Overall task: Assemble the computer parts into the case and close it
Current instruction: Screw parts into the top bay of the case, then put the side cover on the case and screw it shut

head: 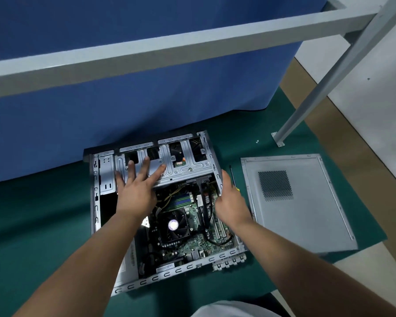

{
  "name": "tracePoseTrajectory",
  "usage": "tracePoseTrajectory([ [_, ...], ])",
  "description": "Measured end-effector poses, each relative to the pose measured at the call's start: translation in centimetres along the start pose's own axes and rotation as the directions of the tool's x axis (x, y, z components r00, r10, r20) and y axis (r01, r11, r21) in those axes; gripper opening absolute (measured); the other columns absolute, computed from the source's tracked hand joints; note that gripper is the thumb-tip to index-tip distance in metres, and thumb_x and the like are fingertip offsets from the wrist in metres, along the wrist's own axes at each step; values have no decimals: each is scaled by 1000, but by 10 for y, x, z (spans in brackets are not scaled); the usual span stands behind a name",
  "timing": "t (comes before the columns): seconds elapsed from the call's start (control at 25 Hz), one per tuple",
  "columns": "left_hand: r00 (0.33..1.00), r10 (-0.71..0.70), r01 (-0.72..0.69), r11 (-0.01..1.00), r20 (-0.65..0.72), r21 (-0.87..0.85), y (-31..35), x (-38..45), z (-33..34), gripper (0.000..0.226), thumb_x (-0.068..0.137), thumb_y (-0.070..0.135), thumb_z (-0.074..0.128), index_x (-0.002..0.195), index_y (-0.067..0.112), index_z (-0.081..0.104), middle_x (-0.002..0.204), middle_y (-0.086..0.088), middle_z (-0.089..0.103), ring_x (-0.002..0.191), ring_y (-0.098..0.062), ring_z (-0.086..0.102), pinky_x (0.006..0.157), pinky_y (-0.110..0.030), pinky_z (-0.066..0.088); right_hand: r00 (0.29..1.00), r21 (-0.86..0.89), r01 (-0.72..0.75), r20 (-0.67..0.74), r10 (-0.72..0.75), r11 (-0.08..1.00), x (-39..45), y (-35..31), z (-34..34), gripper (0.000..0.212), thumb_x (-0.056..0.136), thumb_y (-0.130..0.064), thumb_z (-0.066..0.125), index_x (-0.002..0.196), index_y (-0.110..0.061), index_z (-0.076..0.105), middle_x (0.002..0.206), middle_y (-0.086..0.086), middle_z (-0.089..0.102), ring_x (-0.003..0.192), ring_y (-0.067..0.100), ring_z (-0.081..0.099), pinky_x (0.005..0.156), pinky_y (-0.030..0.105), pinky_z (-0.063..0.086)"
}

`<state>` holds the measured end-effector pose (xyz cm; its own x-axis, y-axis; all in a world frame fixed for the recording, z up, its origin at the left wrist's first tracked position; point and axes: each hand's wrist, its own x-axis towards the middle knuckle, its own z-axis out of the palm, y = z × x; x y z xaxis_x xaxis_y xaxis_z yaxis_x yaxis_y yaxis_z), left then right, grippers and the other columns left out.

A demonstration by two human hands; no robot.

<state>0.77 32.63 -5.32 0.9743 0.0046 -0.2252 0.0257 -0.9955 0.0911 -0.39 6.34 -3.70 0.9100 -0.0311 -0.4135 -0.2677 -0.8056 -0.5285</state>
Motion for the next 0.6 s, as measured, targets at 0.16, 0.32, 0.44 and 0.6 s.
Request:
tracePoseTrajectory([
  [0.16, 997, 7, -4, 999, 80, -34, -4, 2, -2, 80, 99, 45, 47, 153, 63, -10, 167, 9, -23, 154, -32, -23, 118, -63, -21, 999, -66, -16, -40, 13, 998, 2, 0, 4, 82, 93, -6, 48, 160, -29, 5, 130, 16, 57, 71, 21, 60, 53, 36, 47],
  [0.32, 988, -91, 117, 969, 123, -216, 17, 1, -17, 63, 104, 40, 45, 158, 54, 17, 171, 4, -8, 157, -31, -12, 118, -61, -17, 995, 33, 16, 94, -19, 999, 6, 10, 2, 87, 95, -20, 53, 160, -37, -3, 158, 18, 35, 87, 22, 66, 66, 32, 50],
  [0.44, 988, -154, 141, 817, 24, -559, 75, -3, -31, 50, 101, 19, 52, 150, 27, 49, 165, -10, 33, 153, -34, 26, 127, -56, 14, 929, 229, -37, 366, -51, 973, 10, 23, -25, 90, 95, -47, 59, 159, -45, -5, 169, 3, 19, 144, 27, 42, 109, 36, 39],
  [0.6, 998, -54, 13, 604, -26, -797, 184, -24, -41, 51, 92, 6, 54, 141, 22, 59, 142, -2, 61, 122, -20, 62, 106, -30, 47, 972, 261, -11, 231, -51, 965, 9, 85, -78, 72, 97, -48, 61, 159, -33, 27, 162, -2, 37, 144, 19, 42, 118, 36, 34],
])
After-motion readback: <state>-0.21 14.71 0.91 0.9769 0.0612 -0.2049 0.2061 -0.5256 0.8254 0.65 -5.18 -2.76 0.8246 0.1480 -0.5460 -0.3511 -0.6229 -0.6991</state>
